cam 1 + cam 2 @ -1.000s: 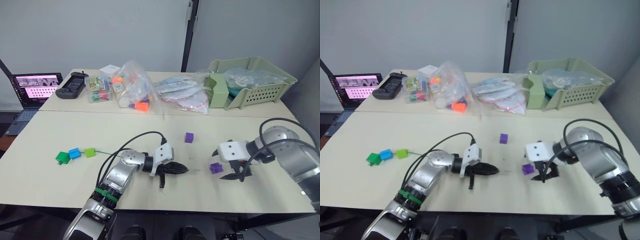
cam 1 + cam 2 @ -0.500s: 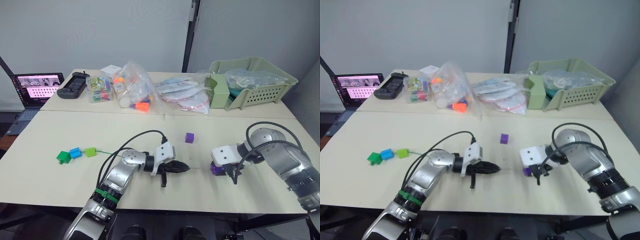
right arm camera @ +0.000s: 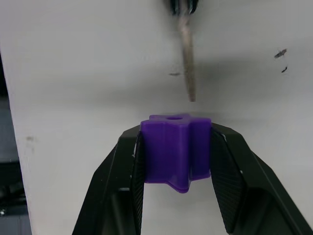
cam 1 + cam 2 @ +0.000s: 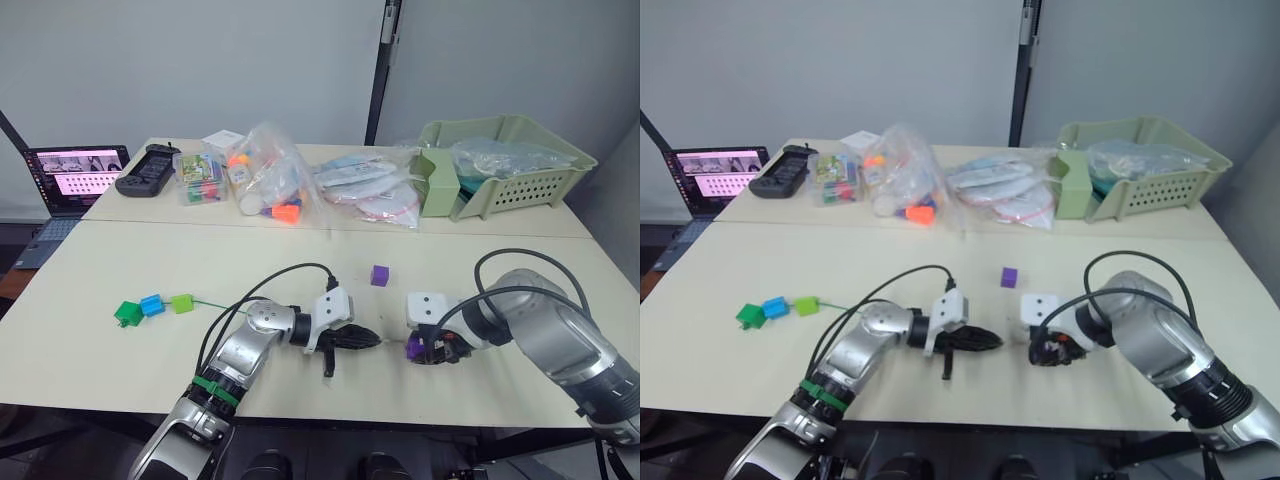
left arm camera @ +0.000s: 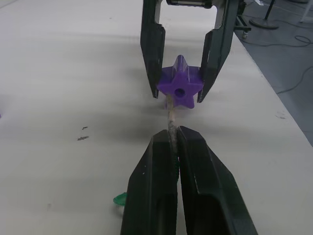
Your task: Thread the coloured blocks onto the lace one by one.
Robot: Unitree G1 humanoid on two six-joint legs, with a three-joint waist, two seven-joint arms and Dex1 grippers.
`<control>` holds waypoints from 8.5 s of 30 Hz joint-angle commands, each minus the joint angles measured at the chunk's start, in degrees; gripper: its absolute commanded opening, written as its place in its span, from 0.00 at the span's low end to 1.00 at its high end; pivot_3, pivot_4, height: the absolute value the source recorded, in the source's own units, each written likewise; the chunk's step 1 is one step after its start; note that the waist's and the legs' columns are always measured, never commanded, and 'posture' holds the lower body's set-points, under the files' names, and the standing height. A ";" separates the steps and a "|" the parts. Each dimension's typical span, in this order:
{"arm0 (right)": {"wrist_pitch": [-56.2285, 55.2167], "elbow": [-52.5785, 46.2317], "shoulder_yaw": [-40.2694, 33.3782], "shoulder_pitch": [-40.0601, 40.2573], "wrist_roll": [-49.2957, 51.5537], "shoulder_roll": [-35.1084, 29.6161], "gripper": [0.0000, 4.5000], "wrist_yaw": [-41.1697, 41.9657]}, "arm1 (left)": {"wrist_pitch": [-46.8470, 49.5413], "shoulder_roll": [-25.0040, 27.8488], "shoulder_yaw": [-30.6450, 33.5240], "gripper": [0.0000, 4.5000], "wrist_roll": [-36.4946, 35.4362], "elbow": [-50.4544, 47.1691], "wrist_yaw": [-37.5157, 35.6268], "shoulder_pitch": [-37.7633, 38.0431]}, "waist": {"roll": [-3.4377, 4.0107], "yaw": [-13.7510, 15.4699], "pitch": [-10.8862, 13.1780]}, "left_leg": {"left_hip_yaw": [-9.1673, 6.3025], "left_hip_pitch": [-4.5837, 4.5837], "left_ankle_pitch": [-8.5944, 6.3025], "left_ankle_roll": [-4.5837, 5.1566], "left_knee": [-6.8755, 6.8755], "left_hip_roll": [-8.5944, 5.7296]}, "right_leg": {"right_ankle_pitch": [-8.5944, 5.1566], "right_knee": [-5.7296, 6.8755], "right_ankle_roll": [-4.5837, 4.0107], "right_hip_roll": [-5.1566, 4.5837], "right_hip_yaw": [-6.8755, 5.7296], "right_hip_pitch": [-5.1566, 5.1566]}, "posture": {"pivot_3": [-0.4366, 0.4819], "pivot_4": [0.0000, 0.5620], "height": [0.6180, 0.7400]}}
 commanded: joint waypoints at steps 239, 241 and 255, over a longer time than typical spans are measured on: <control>-21.13 -1.63 -13.49 15.14 10.21 -3.22 0.00 -14.56 | -0.36 24.03 15.98 1.00 -9.78 4.07 -18.63 -7.69 | -0.11 -0.51 0.02 | 0.48 -0.01 0.00 0.00 0.06 0.14 | -0.01 0.12 -0.01 0.05 -0.06 -0.05 | 0.48 0.27 0.95; -20.61 -2.09 -13.62 15.24 10.39 -3.21 0.00 -14.58 | 0.96 21.70 14.34 1.00 -9.14 0.32 -16.49 -6.23 | -0.12 -0.58 0.02 | 0.44 -0.02 0.00 0.00 0.06 0.13 | -0.01 0.12 -0.01 0.05 -0.06 -0.04 | 0.48 0.27 0.95; -16.44 -5.97 -12.72 14.98 11.78 -2.64 0.00 -15.29 | -0.27 0.89 0.56 1.00 -2.10 -3.08 -3.01 -3.83 | -0.11 -0.24 0.02 | 0.42 0.01 0.00 0.00 0.10 0.06 | -0.01 0.06 -0.01 0.05 -0.02 0.05 | 0.48 0.27 0.95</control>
